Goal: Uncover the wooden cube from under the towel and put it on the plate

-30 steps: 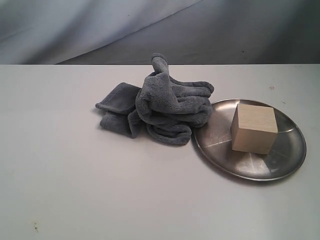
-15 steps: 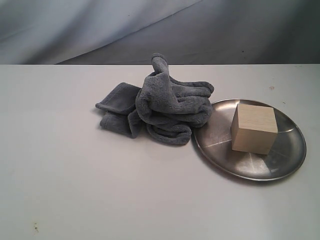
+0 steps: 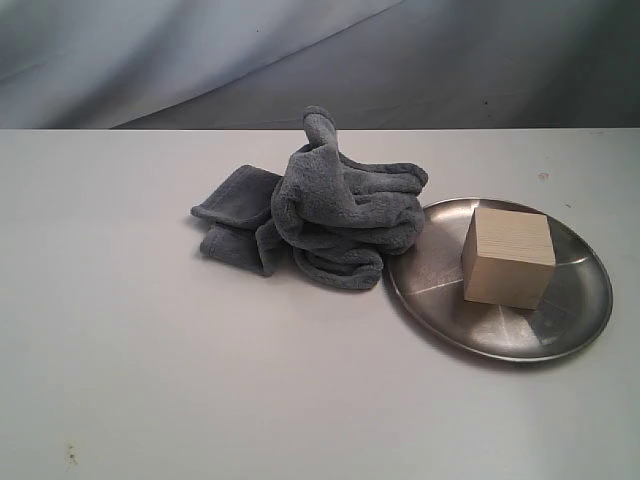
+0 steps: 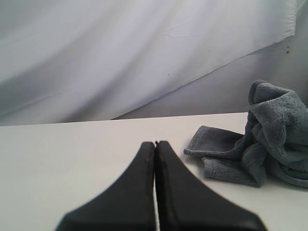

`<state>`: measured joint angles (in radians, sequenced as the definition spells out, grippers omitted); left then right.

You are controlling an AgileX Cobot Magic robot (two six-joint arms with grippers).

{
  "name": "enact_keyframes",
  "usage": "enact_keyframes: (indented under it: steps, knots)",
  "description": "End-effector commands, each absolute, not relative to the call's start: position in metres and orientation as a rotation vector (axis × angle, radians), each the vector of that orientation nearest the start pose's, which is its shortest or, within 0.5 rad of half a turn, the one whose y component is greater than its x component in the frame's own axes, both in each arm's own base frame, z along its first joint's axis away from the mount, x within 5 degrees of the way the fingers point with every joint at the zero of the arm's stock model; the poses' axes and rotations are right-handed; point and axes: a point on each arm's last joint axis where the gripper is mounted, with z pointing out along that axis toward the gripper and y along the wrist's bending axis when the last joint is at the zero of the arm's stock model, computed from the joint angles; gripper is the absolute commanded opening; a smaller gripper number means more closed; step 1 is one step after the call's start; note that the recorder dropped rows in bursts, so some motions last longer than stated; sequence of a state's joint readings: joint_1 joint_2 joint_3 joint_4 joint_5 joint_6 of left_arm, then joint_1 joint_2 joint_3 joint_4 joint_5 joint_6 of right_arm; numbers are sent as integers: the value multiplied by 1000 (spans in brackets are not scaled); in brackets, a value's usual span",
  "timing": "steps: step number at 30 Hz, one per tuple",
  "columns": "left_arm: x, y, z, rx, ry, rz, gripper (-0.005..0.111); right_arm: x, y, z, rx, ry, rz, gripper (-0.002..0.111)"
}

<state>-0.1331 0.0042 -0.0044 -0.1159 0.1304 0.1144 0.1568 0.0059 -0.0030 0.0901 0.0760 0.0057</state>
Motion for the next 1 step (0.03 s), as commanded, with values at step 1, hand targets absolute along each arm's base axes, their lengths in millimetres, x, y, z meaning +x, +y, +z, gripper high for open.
enact_keyframes:
  steps: [1]
  knots:
    - [56, -9, 201, 120, 1612, -123, 0, 56, 9, 206, -49, 1565, 199, 0]
